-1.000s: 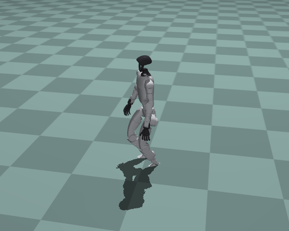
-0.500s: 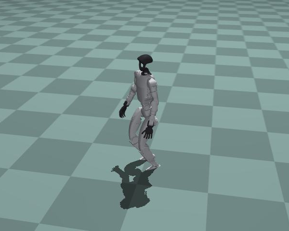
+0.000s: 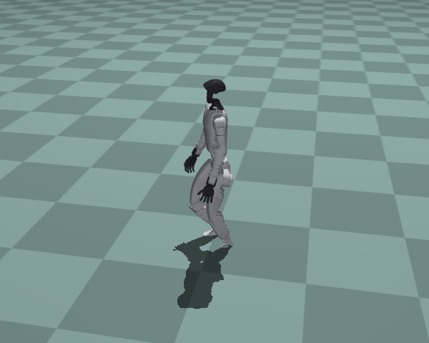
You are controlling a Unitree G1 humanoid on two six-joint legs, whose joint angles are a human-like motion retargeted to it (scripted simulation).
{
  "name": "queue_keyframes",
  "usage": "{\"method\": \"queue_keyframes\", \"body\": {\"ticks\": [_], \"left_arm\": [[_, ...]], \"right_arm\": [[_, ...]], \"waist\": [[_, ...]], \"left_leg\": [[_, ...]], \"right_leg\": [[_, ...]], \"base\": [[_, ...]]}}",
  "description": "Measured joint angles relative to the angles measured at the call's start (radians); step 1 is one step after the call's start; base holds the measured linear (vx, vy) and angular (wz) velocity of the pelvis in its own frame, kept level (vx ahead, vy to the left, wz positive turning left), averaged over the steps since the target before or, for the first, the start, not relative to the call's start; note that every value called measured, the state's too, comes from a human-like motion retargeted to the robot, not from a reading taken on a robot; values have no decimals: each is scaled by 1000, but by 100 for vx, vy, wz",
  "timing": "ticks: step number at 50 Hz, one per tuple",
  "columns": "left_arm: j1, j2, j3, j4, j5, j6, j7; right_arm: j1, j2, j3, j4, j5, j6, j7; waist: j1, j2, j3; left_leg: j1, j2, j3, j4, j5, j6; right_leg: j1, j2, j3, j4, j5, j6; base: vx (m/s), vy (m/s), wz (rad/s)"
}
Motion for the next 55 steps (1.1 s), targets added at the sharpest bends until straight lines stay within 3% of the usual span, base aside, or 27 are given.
{"method": "queue_keyframes", "body": {"ticks": [10, 13, 20, 28, 43, 47, 50, 52, 55], "left_arm": [[32, -7, 33, 19, 4, 17, 2], [42, 8, 45, 12, 8, 16, 0], [43, 31, 47, -14, 20, 1, 0], [44, 20, 4, -55, 50, -15, -6], [91, 51, -51, -298, 97, -89, 51], [129, 75, -32, -415, 95, -104, 93], [147, 93, -15, -504, 93, -114, 115], [156, 100, -9, -555, 93, -117, 124], [158, 121, 4, -622, 93, -113, 128]], "right_arm": [[22, -45, 35, -186, -41, -15, 22], [27, -58, 39, -235, -56, -17, 22], [32, -50, 63, -269, -90, -26, 13], [20, -28, 92, -225, -129, -25, 3], [0, -46, 132, -254, -186, -66, -73], [-10, -53, 142, -287, -200, -79, -89], [-26, -60, 140, -307, -199, -83, -94], [-32, -60, 137, -311, -188, -82, -92], [-46, -54, 125, -304, -162, -77, -82]], "waist": [[-39, -35, 20], [-33, -38, 23], [-8, -52, 8], [76, 1, -24], [217, 58, -57], [245, 49, -47], [242, 16, -26], [211, -20, 1], [165, -80, 36]], "left_leg": [[41, -8, 148, 7, -45, 44], [92, -9, 171, -60, -23, 45], [134, 18, 201, -107, 22, 45], [75, 144, 163, -28, 11, 45], [-55, 194, 64, 183, -64, -15], [-38, 154, 36, 179, -89, -22], [-10, 73, 16, 145, -112, 0], [10, -13, -5, 129, -128, 19], [48, -137, -43, 68, -133, 29]], "right_leg": [[-38, -192, -62, 209, -57, -35], [-5, -211, -78, 190, -57, -41], [66, -184, -101, 50, -75, -55], [136, -50, -174, -159, -54, -114], [154, 1, -276, -200, -49, -144], [171, -47, -297, -131, -64, -164], [143, -139, -296, 14, -40, -179], [81, -150, -201, 133, -57, -140], [-21, -175, -102, 300, -95, -131]], "base": [[-3, 5, -71], [2, -5, -67], [0, -12, -51], [0, -13, -35], [5, 1, 45], [8, 14, 132], [11, 19, 182], [15, 19, 249], [26, 17, 239]]}}
